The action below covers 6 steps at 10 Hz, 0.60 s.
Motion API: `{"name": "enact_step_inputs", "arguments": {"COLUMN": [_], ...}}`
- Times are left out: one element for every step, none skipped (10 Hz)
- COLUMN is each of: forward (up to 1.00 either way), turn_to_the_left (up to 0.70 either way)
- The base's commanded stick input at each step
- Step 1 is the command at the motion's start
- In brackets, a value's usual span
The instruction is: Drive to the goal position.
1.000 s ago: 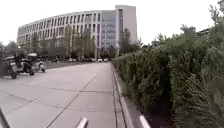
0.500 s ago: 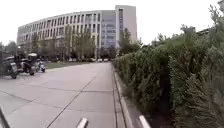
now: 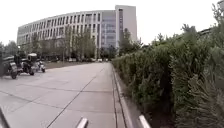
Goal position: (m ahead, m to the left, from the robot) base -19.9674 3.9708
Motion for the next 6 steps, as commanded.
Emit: {"name": "enact_step_inputs", "arguments": {"forward": [0.0,0.0,0.38,0.61,0.62,0.62], "turn_to_the_left": [0.0,0.0,-0.01,-0.02,0.26,0.29]}}
